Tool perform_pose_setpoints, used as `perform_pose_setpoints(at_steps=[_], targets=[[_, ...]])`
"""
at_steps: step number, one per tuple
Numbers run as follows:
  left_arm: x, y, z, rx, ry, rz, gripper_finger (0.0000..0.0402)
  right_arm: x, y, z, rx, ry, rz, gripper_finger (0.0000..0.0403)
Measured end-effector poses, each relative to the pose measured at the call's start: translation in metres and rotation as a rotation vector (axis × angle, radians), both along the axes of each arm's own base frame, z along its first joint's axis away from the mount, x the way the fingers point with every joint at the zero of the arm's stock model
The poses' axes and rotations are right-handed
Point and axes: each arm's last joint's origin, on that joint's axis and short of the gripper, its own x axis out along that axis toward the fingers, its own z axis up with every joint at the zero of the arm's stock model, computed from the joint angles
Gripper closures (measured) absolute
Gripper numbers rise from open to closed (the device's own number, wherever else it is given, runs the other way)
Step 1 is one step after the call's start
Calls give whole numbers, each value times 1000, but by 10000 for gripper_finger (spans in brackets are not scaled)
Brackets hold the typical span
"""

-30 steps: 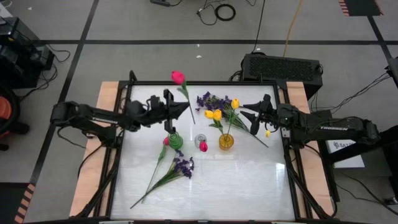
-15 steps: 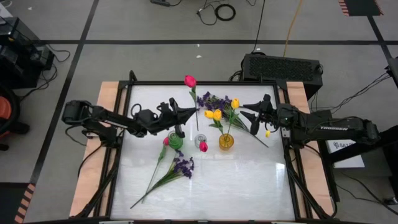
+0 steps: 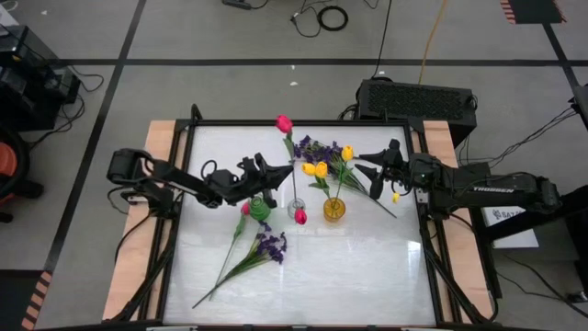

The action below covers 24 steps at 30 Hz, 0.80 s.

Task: Sort flowers into vase by color
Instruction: Put the top red tulip into the transparent vase

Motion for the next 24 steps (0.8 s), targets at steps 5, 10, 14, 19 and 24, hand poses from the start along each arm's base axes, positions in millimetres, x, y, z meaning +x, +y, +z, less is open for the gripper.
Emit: perform_pose_setpoints(at_steps=[5, 10, 14, 19, 24], targets=[[3, -2, -8, -4, 26, 12, 402, 0, 0, 0, 0, 0, 0, 248], [5, -2, -15, 3, 46, 18, 402, 0, 0, 0, 0, 0, 0, 248], [6, -2, -18, 21, 56, 35, 402, 0, 0, 0, 0, 0, 0, 248], [8, -2, -23, 24, 77, 36, 402, 0, 0, 0, 0, 0, 0, 248], [9, -2, -27, 24, 102, 35, 401, 0, 0, 0, 0, 0, 0, 248]])
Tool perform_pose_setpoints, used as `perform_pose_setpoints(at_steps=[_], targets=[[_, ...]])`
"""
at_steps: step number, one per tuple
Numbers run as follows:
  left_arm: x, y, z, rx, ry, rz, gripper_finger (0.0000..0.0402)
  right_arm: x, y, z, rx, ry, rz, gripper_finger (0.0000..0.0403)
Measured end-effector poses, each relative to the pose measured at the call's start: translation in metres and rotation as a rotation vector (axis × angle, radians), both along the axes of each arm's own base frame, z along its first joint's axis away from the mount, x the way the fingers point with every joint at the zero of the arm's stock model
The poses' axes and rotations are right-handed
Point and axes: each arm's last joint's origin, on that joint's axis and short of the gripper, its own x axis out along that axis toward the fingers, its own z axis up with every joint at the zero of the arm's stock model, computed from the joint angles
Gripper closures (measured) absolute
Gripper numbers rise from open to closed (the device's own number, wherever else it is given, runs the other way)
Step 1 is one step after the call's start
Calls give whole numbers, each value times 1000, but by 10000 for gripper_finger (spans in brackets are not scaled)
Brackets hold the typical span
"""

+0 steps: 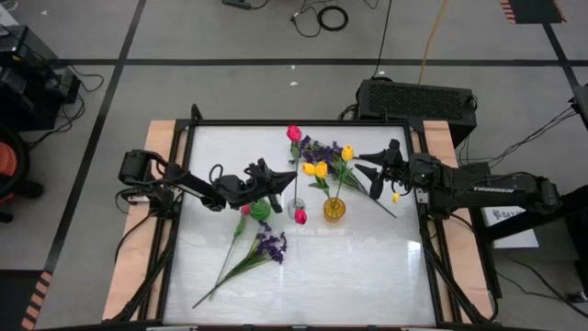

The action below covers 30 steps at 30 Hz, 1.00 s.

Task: Sort flowers into vase by color
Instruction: Put the top red tulip into the transparent vase

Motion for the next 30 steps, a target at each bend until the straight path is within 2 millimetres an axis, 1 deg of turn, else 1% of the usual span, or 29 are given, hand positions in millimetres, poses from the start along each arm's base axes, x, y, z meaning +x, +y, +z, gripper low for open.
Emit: perform_pose_setpoints(at_steps=[10, 21, 24, 30], targets=[[1, 0, -6, -3, 65, -11, 388, 0, 0, 0, -4, 2, 1, 248], [3, -2, -12, 26, 127, -78, 383, 0, 0, 0, -7, 3, 2, 248], [3, -1, -14, 16, 152, -89, 362, 0, 0, 0, -7, 3, 2, 248], [3, 0, -16, 7, 170, -63, 289, 0, 0, 0, -7, 4, 2, 248]])
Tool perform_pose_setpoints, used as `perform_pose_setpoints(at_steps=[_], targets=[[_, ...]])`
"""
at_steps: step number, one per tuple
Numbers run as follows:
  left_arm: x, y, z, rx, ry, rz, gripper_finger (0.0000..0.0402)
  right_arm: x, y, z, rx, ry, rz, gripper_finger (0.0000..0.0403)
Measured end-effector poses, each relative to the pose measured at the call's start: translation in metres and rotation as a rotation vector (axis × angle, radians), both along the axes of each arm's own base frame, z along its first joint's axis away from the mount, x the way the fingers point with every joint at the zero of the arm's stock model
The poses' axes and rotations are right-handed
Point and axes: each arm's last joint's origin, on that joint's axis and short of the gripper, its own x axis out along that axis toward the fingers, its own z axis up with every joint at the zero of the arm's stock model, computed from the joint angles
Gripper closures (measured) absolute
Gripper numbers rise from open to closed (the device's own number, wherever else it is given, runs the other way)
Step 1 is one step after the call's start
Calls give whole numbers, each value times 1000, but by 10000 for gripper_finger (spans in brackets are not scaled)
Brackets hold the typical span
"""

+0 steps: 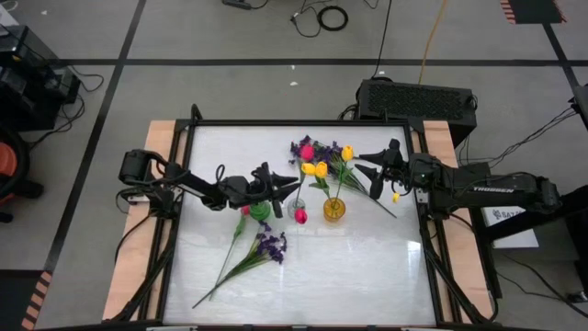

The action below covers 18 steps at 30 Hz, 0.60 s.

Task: Sort flowers into vase by color
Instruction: Put the top red tulip into the transparent vase, then put the red tulip into the transparent vase

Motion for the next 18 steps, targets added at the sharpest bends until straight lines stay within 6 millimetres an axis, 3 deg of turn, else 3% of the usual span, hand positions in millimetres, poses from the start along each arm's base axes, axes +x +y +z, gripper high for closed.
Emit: perform_pose_setpoints(at_steps=[4, 9, 18], targets=[[-2, 0, 5, 5, -6, 4, 254, 0, 0, 0, 0, 0, 0, 248], [-10, 1, 23, 6, 29, 6, 242, 0, 0, 0, -7, 4, 1, 248], [-58, 3, 78, 1, 111, 44, 242, 0, 0, 0, -17, 8, 4, 248]])
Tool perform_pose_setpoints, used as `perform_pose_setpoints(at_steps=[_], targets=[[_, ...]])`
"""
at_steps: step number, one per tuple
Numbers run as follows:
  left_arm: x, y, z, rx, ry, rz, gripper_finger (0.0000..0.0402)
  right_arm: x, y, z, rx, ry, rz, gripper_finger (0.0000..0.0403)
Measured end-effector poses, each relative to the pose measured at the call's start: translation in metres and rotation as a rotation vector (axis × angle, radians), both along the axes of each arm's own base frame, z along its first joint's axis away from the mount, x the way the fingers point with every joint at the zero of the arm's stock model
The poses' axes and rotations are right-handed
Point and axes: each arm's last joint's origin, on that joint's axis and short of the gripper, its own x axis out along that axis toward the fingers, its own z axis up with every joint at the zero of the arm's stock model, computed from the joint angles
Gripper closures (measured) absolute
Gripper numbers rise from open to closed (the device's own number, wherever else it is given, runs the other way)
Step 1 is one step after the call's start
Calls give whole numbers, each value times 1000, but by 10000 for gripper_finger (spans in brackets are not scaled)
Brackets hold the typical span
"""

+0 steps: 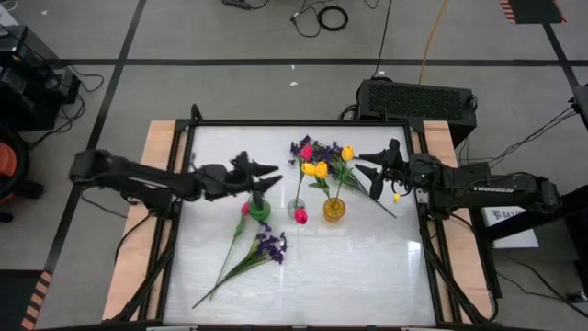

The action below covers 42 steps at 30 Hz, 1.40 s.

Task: Sort flowers into vase by color
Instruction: Put the red tulip into the transparent vase

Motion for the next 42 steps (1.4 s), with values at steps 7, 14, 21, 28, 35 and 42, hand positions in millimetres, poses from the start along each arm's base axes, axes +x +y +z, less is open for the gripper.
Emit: perform_pose_setpoints(at_steps=[7, 14, 21, 28, 35, 42], targets=[[-56, 2, 34, -71, 13, 48, 242, 0, 0, 0, -6, 3, 1, 248], [-97, -12, 39, -171, 242, -32, 258, 0, 0, 0, -13, 6, 3, 248], [-115, -32, 25, -319, 451, -115, 282, 0, 0, 0, -17, 7, 3, 248], [-124, -50, 0, -497, 653, -115, 284, 0, 0, 0, -17, 7, 3, 248], [-113, -75, -24, -584, 740, -147, 279, 0, 0, 0, -17, 7, -1, 248], [-100, -98, -47, -658, 769, -63, 234, 0, 0, 0, -14, 7, -1, 248]])
